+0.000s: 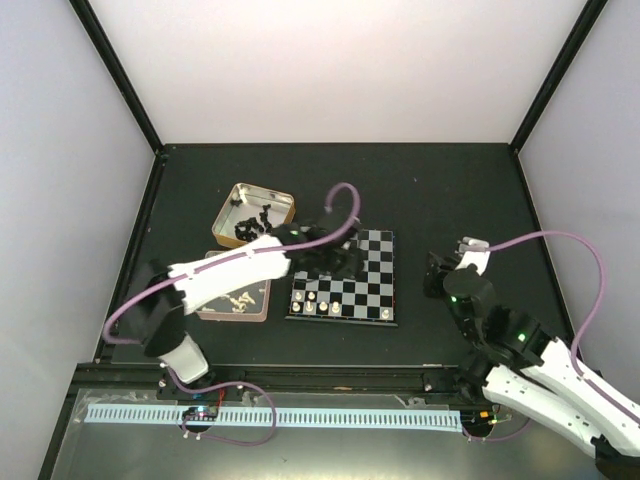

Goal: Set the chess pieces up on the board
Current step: Place the chess piece on the chessboard, then pick up the chess piece from the storage box.

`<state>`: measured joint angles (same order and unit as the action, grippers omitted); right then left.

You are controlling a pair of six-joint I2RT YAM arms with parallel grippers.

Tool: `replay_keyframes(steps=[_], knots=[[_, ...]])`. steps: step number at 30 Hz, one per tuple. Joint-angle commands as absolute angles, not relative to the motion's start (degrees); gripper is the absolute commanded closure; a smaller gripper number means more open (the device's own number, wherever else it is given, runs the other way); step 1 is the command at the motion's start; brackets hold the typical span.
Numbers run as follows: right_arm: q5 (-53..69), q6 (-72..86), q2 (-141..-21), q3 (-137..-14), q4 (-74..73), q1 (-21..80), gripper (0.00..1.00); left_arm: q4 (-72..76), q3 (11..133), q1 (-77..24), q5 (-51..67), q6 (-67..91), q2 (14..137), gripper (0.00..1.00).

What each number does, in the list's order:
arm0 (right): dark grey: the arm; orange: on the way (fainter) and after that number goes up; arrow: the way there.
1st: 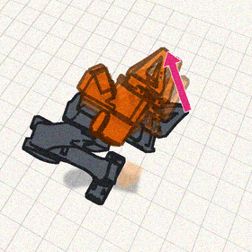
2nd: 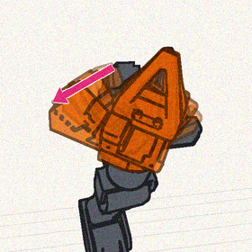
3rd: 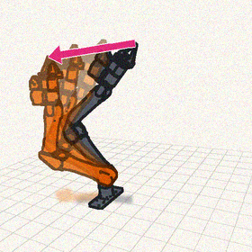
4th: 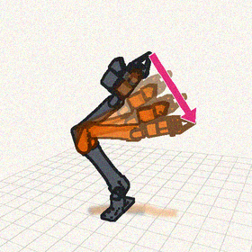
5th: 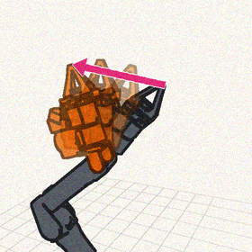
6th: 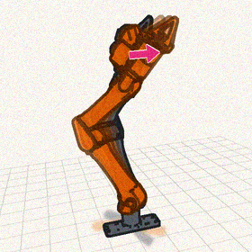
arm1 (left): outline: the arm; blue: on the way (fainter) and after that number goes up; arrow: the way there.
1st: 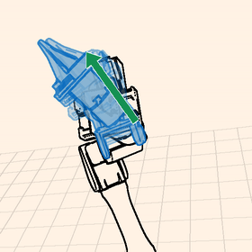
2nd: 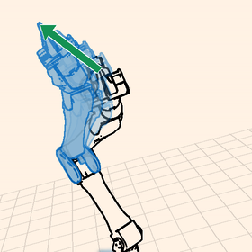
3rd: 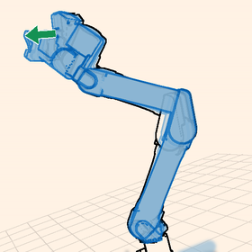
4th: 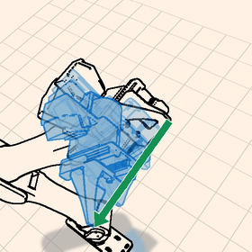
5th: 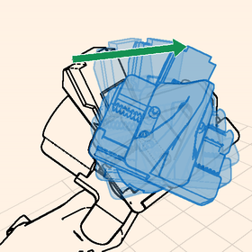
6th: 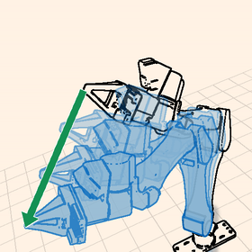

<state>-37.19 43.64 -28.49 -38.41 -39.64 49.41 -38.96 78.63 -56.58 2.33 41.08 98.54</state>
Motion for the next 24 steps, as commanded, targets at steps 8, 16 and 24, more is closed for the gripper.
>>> replay_keyframes(steps=[8,16,24], knots=[[-32.7,42.6,-43.4,-37.1,-26.6,49.2,0.59,-33.9,53.2,-37.5,-19.0,44.9,72.4,0.40],[-28.7,41.7,-49.0,-36.9,-23.2,49.1,0.60,-27.7,41.9,-26.8,-22.2,46.1,68.3,0.53],[-28.5,39.5,-49.7,-37.3,-23.1,49.2,0.60,-23.2,41.0,-18.0,-18.4,39.8,74.8,0.51]])
